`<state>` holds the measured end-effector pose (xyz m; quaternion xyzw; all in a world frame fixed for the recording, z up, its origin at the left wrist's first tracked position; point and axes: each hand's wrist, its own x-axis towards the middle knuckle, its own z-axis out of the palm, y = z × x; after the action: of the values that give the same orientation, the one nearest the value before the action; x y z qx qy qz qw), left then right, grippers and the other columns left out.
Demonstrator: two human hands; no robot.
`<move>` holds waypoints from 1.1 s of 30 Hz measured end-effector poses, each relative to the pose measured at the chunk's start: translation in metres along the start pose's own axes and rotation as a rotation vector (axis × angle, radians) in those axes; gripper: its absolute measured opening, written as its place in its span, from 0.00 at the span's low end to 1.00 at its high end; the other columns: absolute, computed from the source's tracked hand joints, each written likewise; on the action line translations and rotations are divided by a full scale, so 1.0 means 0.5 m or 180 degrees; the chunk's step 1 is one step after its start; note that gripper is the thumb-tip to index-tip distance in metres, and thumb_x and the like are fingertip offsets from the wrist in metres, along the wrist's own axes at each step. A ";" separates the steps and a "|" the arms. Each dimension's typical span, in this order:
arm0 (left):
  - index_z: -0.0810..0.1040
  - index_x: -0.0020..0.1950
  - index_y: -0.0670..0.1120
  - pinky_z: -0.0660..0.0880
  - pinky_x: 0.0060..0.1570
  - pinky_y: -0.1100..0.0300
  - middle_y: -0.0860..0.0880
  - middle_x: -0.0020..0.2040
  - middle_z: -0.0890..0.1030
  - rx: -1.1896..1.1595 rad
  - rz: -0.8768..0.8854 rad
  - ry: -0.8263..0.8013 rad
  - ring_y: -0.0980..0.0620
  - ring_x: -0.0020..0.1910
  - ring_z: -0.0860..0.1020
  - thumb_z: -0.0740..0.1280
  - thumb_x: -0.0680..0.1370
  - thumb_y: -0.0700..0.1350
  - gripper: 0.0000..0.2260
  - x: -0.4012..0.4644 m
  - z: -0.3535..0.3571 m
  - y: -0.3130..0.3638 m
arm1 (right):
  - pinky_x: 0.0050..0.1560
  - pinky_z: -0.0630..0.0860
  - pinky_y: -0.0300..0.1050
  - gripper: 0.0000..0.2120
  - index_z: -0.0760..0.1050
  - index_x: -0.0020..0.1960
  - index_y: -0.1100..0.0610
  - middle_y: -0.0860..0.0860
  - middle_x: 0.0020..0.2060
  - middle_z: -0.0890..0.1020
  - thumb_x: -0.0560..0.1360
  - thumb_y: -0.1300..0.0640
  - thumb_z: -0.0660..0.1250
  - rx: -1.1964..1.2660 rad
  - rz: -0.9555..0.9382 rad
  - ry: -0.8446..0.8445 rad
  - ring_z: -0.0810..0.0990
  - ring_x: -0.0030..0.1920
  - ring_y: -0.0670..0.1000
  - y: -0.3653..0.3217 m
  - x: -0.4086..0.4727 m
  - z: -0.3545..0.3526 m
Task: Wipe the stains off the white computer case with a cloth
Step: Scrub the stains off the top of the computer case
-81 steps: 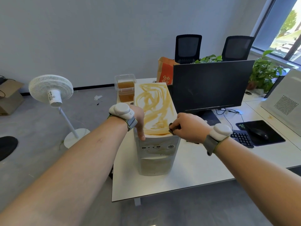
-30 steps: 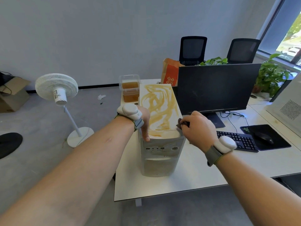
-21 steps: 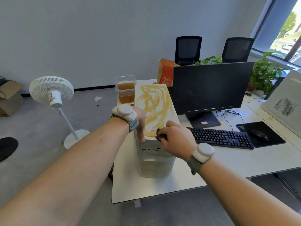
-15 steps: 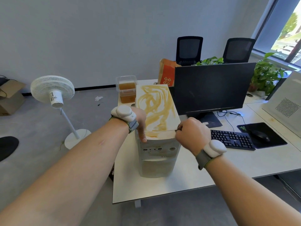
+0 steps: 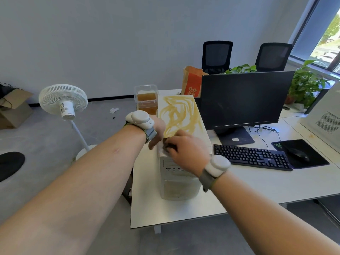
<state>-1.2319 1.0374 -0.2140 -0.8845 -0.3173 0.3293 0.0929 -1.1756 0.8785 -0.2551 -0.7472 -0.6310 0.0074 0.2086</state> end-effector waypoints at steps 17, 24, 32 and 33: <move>0.81 0.48 0.43 0.73 0.41 0.58 0.48 0.46 0.80 -0.0599 -0.0020 -0.0061 0.46 0.41 0.77 0.80 0.66 0.63 0.26 -0.009 -0.004 -0.005 | 0.34 0.71 0.42 0.10 0.84 0.48 0.47 0.46 0.42 0.73 0.75 0.51 0.64 -0.0572 0.0303 -0.0045 0.77 0.37 0.54 0.025 -0.020 -0.004; 0.75 0.40 0.45 0.74 0.43 0.57 0.50 0.41 0.80 -0.0698 0.0024 -0.0030 0.48 0.42 0.78 0.77 0.63 0.71 0.30 0.000 -0.018 0.011 | 0.34 0.65 0.41 0.11 0.85 0.50 0.46 0.46 0.44 0.73 0.75 0.53 0.65 -0.0438 0.0682 -0.0024 0.76 0.40 0.54 0.079 -0.059 -0.035; 0.72 0.38 0.44 0.68 0.35 0.60 0.49 0.35 0.71 -0.0551 -0.0084 -0.0230 0.50 0.32 0.69 0.72 0.68 0.72 0.31 0.012 -0.022 0.045 | 0.39 0.79 0.48 0.10 0.83 0.52 0.47 0.47 0.47 0.72 0.80 0.49 0.62 -0.0601 0.1035 0.0308 0.77 0.37 0.54 0.157 -0.043 -0.056; 0.73 0.40 0.44 0.69 0.39 0.60 0.49 0.37 0.73 -0.0567 -0.0090 -0.0299 0.50 0.33 0.70 0.72 0.67 0.73 0.31 0.016 -0.024 0.046 | 0.39 0.78 0.46 0.10 0.83 0.53 0.47 0.47 0.48 0.72 0.80 0.50 0.63 -0.0602 0.0941 0.0245 0.76 0.37 0.54 0.149 -0.048 -0.047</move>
<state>-1.2079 1.0248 -0.2176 -0.8682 -0.3617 0.3396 0.0035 -1.1039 0.8400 -0.2636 -0.8479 -0.5036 -0.0500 0.1580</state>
